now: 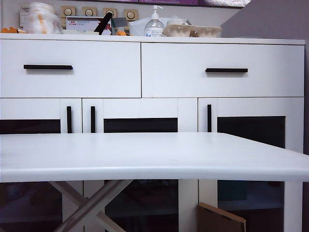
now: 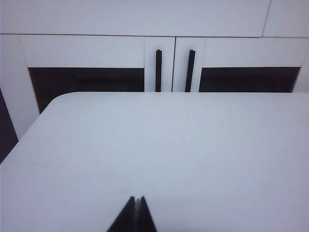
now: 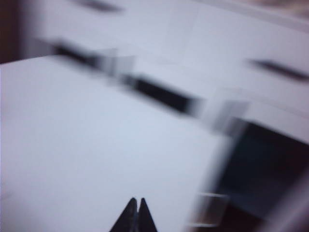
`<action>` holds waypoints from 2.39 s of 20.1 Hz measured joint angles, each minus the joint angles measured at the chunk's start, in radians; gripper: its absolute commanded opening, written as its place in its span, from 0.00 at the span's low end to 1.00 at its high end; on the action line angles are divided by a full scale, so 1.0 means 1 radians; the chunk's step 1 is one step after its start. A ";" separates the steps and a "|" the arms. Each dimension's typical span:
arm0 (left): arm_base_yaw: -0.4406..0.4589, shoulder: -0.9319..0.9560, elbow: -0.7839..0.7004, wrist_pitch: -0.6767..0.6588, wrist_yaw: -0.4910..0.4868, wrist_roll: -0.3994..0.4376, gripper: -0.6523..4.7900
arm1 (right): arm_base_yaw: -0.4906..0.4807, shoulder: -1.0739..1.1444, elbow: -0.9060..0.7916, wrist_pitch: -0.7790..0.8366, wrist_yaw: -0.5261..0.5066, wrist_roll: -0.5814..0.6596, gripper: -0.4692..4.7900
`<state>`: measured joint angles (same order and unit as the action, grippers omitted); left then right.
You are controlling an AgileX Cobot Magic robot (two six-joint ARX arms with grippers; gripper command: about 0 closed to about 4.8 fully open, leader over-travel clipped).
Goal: Pick up a can of beer from the white table, open the left drawer, place the beer inside the drawer, and finally close the drawer.
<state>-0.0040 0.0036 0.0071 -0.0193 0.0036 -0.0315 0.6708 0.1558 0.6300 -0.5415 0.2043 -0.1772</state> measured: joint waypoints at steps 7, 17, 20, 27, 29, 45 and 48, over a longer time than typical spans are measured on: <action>0.000 0.000 0.000 0.000 0.000 0.000 0.11 | -0.312 0.003 -0.346 0.544 0.063 -0.001 0.09; 0.000 0.000 0.000 0.000 0.000 0.000 0.11 | -0.460 -0.151 -0.606 0.569 0.008 0.072 0.09; 0.000 0.000 0.000 -0.002 0.001 0.000 0.11 | -0.505 -0.152 -0.622 0.612 0.001 0.074 0.09; 0.000 0.000 0.000 -0.003 0.000 0.000 0.11 | -0.580 -0.152 -0.622 0.610 -0.131 0.075 0.09; 0.000 0.000 0.000 -0.003 0.000 0.000 0.11 | -0.582 -0.152 -0.622 0.599 -0.132 0.075 0.09; 0.000 0.000 0.000 -0.005 0.000 0.000 0.11 | -0.693 -0.152 -0.622 0.514 -0.094 0.075 0.09; 0.000 0.000 0.000 -0.005 0.000 0.000 0.11 | -0.693 -0.152 -0.622 0.510 -0.094 0.075 0.09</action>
<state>-0.0040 0.0040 0.0071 -0.0242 0.0040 -0.0319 -0.0223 0.0040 0.0078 -0.0311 0.1104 -0.1024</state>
